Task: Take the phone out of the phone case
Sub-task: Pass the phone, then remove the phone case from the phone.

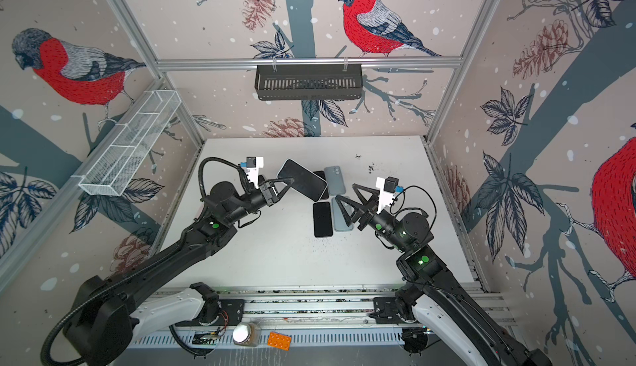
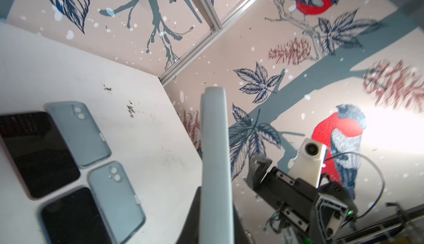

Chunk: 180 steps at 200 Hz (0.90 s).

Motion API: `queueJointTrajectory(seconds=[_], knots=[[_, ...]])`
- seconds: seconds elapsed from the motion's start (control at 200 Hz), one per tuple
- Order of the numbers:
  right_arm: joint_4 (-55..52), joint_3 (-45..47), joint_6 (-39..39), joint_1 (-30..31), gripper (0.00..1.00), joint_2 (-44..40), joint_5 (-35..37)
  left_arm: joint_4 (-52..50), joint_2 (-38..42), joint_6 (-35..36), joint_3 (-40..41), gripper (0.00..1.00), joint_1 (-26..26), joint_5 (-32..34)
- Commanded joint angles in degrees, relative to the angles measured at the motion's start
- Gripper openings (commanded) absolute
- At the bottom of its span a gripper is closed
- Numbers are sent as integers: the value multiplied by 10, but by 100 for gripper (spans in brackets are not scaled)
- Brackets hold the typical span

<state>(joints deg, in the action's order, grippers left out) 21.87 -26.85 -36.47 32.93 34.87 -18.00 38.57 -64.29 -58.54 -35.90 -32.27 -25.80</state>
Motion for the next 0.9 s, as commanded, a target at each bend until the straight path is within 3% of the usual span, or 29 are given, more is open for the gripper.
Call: queueJointTrajectory(seconds=[0.0, 0.385, 0.645, 0.895], knots=[[14, 15, -53, 10, 99, -7, 2, 211, -1, -142, 23, 0, -20, 46], [194, 118, -191, 12, 97, -14, -27, 266, 8, -223, 85, 0, -75, 136], [310, 155, -251, 12, 91, 43, -41, 310, 2, -264, 128, 0, -96, 173], [379, 156, -253, 41, 83, 90, -47, 337, -8, -273, 152, 0, -106, 193]])
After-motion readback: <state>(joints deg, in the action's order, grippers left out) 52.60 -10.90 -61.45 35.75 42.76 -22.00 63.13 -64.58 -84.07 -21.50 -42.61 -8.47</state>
